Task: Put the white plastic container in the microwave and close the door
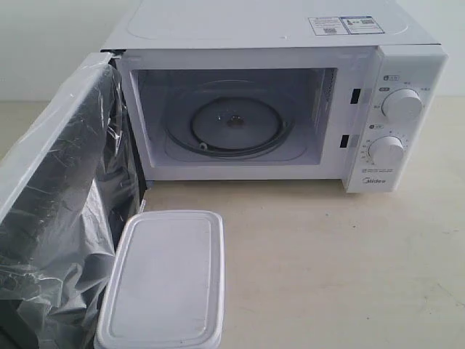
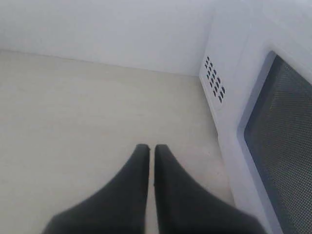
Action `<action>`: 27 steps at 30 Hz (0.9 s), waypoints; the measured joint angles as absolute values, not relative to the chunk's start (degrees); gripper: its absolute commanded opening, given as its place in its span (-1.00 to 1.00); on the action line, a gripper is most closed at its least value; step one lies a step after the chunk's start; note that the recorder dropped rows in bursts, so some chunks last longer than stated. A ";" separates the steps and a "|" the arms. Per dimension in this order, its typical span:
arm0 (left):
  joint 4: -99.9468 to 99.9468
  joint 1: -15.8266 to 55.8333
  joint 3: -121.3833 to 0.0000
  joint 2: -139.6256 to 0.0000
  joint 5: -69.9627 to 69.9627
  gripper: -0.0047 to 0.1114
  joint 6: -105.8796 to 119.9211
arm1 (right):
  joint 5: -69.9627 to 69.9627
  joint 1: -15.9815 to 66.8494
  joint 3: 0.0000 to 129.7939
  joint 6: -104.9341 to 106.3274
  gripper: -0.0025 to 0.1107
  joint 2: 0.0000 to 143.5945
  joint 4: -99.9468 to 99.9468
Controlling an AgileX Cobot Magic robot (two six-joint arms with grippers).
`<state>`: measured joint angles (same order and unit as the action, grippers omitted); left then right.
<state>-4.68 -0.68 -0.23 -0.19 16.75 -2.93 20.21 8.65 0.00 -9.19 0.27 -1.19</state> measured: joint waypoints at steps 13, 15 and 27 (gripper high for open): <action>-4.68 -0.68 -0.23 -0.19 16.75 -0.84 -2.93 | 20.21 8.65 0.00 -9.19 -0.96 0.27 -1.19; -4.68 -0.68 -0.23 -0.19 16.75 -0.84 -2.93 | 20.21 8.65 0.00 -9.19 -0.96 0.27 -1.19; -4.68 -0.68 -0.23 -0.19 16.75 -0.84 -2.93 | 21.50 8.65 0.00 -9.07 -0.96 0.27 -1.19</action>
